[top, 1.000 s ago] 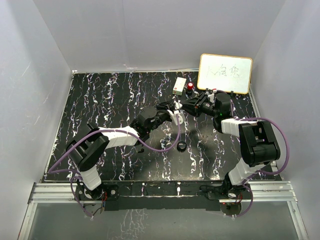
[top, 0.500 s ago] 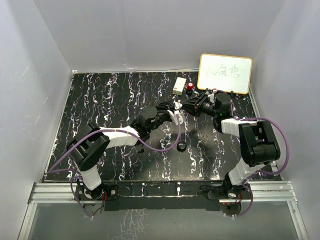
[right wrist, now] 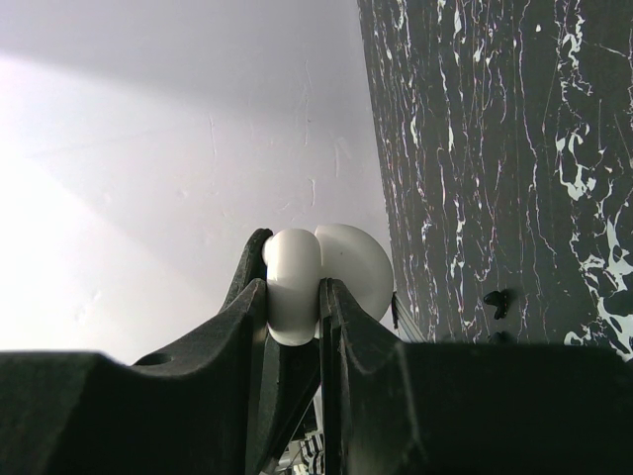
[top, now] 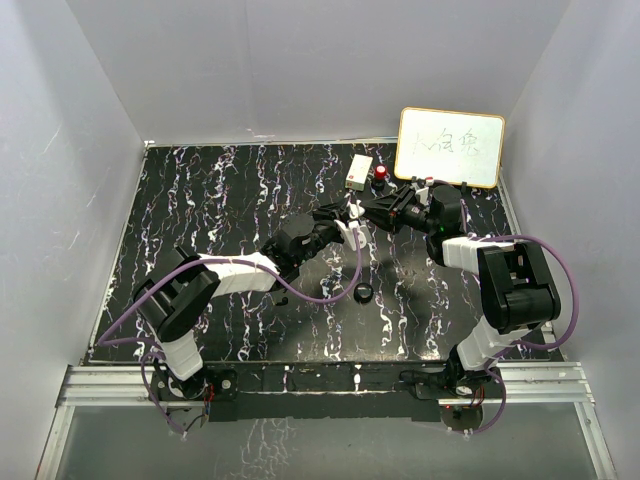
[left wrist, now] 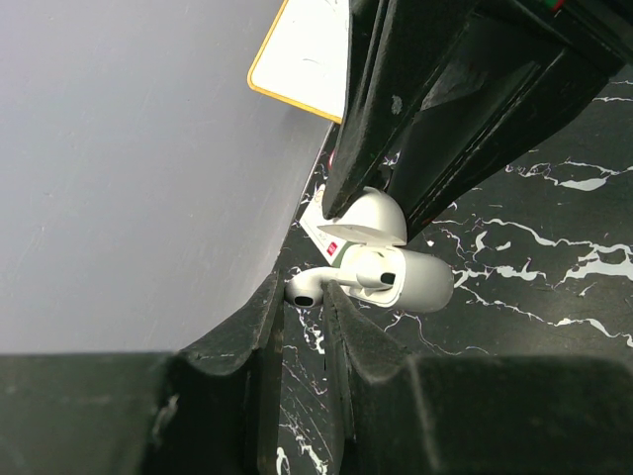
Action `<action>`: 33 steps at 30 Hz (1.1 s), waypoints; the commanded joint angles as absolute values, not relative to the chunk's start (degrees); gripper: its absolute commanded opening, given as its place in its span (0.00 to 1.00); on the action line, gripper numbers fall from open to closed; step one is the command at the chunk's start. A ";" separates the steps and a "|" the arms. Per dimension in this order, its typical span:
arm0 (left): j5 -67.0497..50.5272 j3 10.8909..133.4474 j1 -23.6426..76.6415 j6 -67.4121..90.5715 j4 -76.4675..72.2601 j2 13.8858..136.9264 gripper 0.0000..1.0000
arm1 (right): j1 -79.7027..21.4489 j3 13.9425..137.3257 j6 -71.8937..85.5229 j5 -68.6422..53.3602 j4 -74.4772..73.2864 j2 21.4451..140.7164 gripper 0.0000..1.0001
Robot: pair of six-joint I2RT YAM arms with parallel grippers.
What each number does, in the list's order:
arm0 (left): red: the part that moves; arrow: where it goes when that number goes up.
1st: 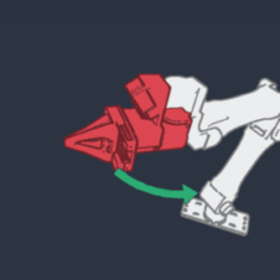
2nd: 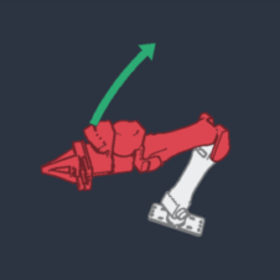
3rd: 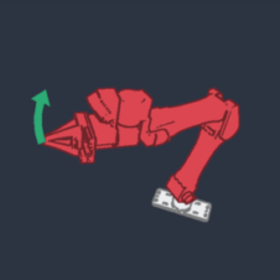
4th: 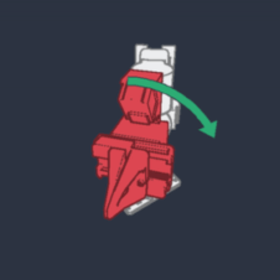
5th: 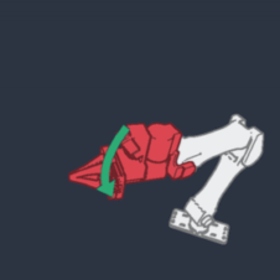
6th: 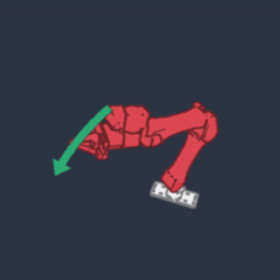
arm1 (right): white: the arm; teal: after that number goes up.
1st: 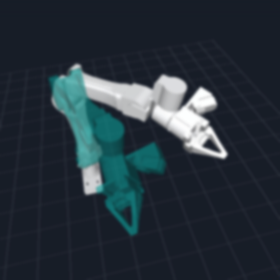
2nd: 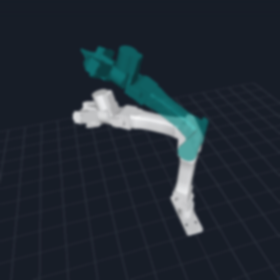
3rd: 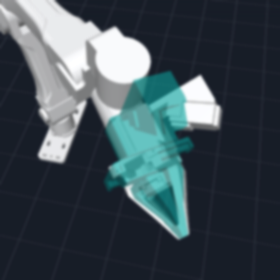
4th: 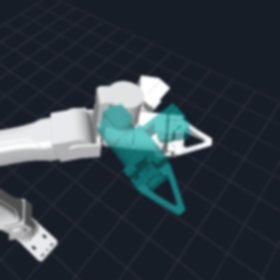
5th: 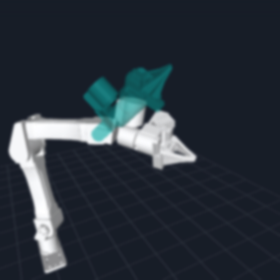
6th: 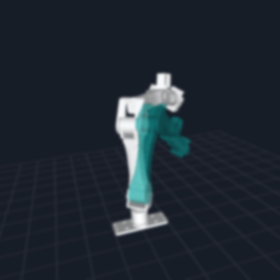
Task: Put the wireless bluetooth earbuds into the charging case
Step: Place the earbud in the charging case.
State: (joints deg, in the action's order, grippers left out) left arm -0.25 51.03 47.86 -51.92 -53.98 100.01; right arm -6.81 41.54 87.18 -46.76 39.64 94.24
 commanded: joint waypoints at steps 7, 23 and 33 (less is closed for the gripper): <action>-0.40 51.77 48.16 -52.92 -52.77 99.20 0.00 | -7.10 44.12 87.85 -46.78 44.23 94.60 0.00; -1.25 51.31 48.24 -51.41 -52.80 99.56 0.00 | -7.09 44.47 88.50 -46.76 44.94 94.66 0.00; -0.46 50.32 48.82 -51.02 -54.24 99.81 0.00 | -7.05 44.99 88.97 -46.71 45.37 94.89 0.00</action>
State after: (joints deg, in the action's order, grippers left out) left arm -0.14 50.87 48.03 -51.83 -53.39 99.98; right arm -6.81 41.65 87.94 -46.72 40.56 95.00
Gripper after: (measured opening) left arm 0.166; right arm 0.219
